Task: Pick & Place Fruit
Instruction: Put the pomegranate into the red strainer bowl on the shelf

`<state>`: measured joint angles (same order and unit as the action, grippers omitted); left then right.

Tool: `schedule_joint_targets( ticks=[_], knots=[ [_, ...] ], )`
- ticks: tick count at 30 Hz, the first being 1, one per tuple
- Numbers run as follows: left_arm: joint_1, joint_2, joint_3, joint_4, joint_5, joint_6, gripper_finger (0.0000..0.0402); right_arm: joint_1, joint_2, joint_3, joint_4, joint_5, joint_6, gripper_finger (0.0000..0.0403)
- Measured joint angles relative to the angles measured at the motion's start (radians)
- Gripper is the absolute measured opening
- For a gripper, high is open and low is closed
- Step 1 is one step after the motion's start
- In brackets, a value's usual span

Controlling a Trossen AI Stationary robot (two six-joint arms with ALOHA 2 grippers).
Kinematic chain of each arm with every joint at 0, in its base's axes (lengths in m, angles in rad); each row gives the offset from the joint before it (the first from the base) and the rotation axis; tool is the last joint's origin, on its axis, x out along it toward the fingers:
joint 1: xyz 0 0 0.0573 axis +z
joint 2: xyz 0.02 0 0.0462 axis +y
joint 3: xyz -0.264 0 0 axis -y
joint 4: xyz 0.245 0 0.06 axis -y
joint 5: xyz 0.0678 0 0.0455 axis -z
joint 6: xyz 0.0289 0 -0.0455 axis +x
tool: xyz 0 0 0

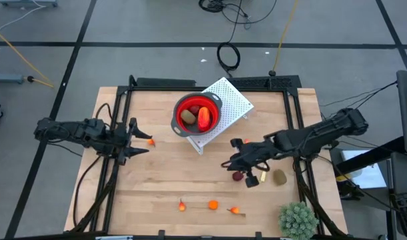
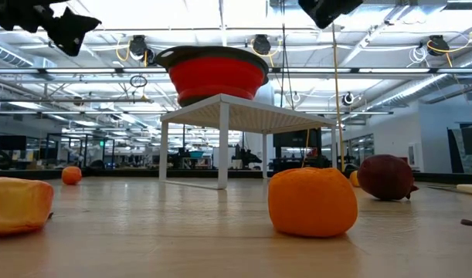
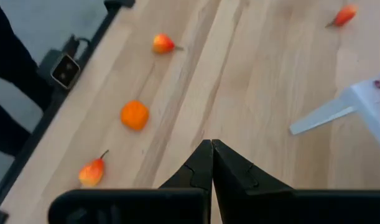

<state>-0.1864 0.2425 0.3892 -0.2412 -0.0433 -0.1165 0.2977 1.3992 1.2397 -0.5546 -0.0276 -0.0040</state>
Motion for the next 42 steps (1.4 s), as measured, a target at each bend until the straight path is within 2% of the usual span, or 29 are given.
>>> schedule_joint_targets(
  ticks=[4, 8, 15, 20, 26, 34, 38, 42],
  knots=[
    [0.000, -0.052, -0.022, -0.034, 0.001, -0.018, 0.0253, 0.004, 0.074, 0.066, -0.091, -0.004, -0.009, 0.0000],
    [0.000, -0.100, -0.043, -0.072, 0.018, -0.029, 0.0253, 0.009, 0.139, 0.108, -0.167, -0.064, -0.035, 0.0000],
    [0.000, -0.160, -0.048, -0.141, 0.026, -0.046, 0.0253, 0.037, 0.218, 0.111, -0.216, -0.084, -0.035, 0.0001],
    [0.000, -0.191, -0.048, -0.186, 0.044, -0.052, 0.0253, 0.052, 0.258, 0.110, -0.247, -0.085, -0.014, 0.0016],
    [0.000, -0.198, -0.048, -0.197, 0.045, -0.061, 0.0253, 0.047, 0.274, 0.110, -0.314, -0.128, 0.086, 0.0052],
    [0.000, -0.198, -0.048, -0.204, 0.045, -0.062, 0.0253, 0.004, 0.274, 0.110, -0.346, -0.152, 0.216, 0.0122],
    [0.000, -0.198, -0.048, -0.204, 0.045, -0.062, 0.0253, -0.020, 0.274, 0.110, -0.349, -0.211, 0.227, 0.0158],
    [0.000, -0.198, -0.048, -0.204, 0.045, -0.070, 0.0253, -0.040, 0.274, 0.109, -0.349, -0.211, 0.225, 0.0186]
  ],
)
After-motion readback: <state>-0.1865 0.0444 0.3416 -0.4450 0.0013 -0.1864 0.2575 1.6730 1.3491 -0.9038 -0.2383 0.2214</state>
